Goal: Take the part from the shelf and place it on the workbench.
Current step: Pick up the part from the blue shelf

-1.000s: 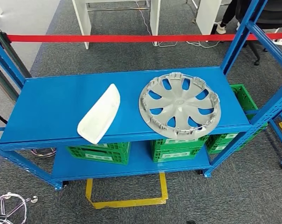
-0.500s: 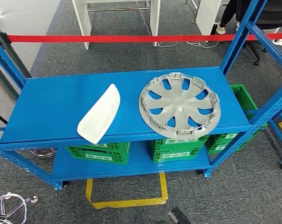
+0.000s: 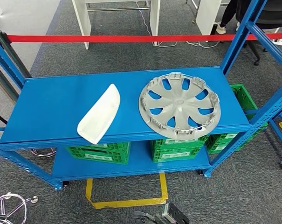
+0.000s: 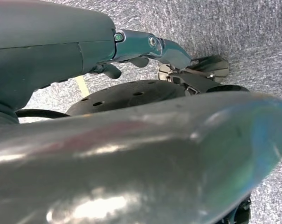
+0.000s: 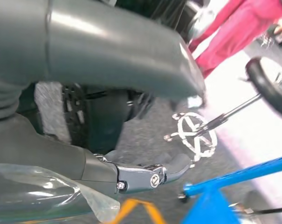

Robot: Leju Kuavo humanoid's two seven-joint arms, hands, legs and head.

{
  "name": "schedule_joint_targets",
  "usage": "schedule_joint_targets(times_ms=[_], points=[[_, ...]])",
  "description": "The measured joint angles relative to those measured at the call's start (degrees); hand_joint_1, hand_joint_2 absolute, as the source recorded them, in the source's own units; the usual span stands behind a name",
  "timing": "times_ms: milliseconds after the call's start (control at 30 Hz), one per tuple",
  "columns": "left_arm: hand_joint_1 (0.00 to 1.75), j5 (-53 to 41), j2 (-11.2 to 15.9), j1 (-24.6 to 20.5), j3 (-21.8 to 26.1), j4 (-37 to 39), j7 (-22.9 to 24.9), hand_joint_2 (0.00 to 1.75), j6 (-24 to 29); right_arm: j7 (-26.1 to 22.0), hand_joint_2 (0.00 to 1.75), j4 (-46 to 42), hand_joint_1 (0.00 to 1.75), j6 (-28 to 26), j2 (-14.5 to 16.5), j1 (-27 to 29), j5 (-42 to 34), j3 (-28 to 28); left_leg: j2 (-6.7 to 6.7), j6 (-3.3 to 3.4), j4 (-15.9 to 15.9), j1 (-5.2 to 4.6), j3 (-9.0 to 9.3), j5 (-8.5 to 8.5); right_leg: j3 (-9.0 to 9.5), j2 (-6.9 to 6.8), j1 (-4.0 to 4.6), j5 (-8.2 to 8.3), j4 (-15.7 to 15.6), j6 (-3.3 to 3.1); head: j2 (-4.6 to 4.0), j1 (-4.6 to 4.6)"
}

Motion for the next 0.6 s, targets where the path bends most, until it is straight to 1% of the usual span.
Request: schedule_joint_targets(times_ms=[67, 267, 333, 400, 500, 600], points=[[0.00, 0.50, -0.08, -0.23, -0.55, 0.02, -0.03, 0.00, 0.13, -0.50, 1.75, -1.80, 0.00, 0.27, -0.33, 0.14, 1.10, -0.15, 0.00, 0.00, 0.00, 0.00, 0.00, 0.00, -0.01, -0.01, 0.00, 0.00, 0.00, 0.00, 0.00, 0.01], [0.00, 0.65, -0.11, -0.30, -0.73, 0.03, -0.05, 0.00, 0.17, -0.66, 1.75, -2.42, 0.00, 0.35, -0.44, 0.22, 1.49, -0.26, 0.00, 0.00, 0.00, 0.00, 0.00, 0.00, -0.01, -0.01, 0.00, 0.00, 0.00, 0.00, 0.00, 0.00], [0.00, 1.15, -0.28, -0.53, -1.20, 0.24, -0.20, 0.00, 0.25, -1.24, 1.75, -4.45, 0.00, 0.48, -0.75, 0.48, 2.89, -0.72, 0.00, 0.00, 0.00, 0.00, 0.00, 0.00, 0.00, 0.01, 0.00, 0.00, 0.00, 0.00, 0.00, -0.01], [0.00, 1.92, -1.53, -1.57, -1.87, 2.37, -0.75, 0.00, -0.35, -2.70, 1.75, -9.00, 0.00, -0.06, -1.08, 1.07, 6.62, -1.93, 0.00, 0.00, 0.00, -0.01, 0.00, 0.00, -0.02, 0.01, -0.01, 0.00, 0.00, 0.00, 0.00, 0.00], [0.00, 2.34, -5.23, -3.99, -2.33, 9.50, -1.86, 0.00, -3.31, -5.17, 1.75, -16.90, 0.00, -3.38, -1.23, 2.27, 14.52, -4.48, 0.00, 0.00, 0.02, -0.02, 0.00, 0.00, 0.08, 0.01, -0.02, 0.02, 0.00, 0.02, 0.00, -0.01], [0.00, 2.35, -6.70, -4.76, -2.38, 12.59, -2.20, 0.00, -4.76, -5.97, 1.75, -19.43, 0.00, -5.11, -1.25, 2.66, 17.76, -5.38, 0.00, 0.00, 0.02, -0.02, 0.00, 0.00, 0.13, 0.01, -0.02, 0.02, 0.00, 0.03, 0.00, -0.01]])
